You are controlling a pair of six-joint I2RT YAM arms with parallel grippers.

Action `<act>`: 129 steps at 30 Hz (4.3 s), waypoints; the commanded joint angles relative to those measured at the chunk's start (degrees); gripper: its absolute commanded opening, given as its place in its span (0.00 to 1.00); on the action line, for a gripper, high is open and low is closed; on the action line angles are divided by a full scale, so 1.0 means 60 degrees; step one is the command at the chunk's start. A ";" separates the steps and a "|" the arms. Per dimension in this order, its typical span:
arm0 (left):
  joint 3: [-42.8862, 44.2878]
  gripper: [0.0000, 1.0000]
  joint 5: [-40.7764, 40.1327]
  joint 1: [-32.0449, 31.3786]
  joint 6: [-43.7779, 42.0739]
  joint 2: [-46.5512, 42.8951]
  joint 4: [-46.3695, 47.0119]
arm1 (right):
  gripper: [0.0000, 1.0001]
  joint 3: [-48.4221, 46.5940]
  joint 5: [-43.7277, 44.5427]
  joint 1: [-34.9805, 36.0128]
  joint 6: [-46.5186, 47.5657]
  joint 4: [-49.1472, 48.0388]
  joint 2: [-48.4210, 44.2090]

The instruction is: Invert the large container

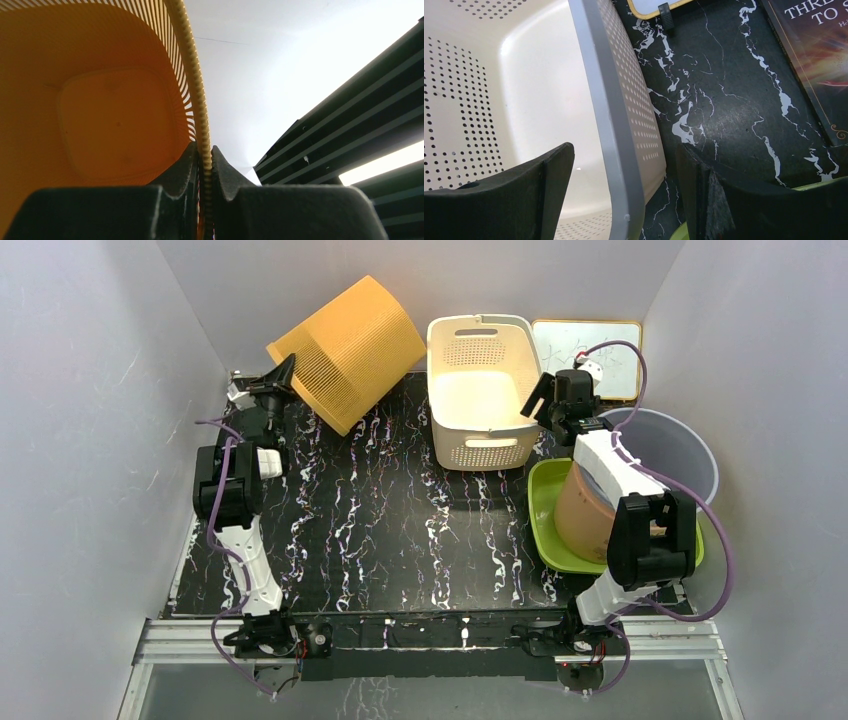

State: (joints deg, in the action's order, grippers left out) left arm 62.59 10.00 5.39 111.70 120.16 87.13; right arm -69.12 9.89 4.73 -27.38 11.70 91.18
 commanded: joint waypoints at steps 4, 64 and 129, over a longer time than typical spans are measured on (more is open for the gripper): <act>-0.0280 0.00 -0.0052 0.0026 0.0697 -0.0039 0.2648 | 0.72 -0.0181 -0.0034 -0.0075 -0.0085 -0.0707 -0.0045; -0.6531 0.84 0.4328 0.3438 -0.6683 -0.3063 -0.3874 | 0.74 -0.0651 -0.1040 0.0031 0.0446 -0.0411 -0.0390; -0.0929 0.71 0.2019 -0.2081 -1.4950 -0.7812 -1.4488 | 0.80 -0.1800 0.0938 0.2529 0.0265 -0.0427 0.0431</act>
State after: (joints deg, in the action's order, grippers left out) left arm 60.55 29.08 -7.25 23.73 71.13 -7.92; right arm -80.01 16.56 21.08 -25.63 13.19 94.17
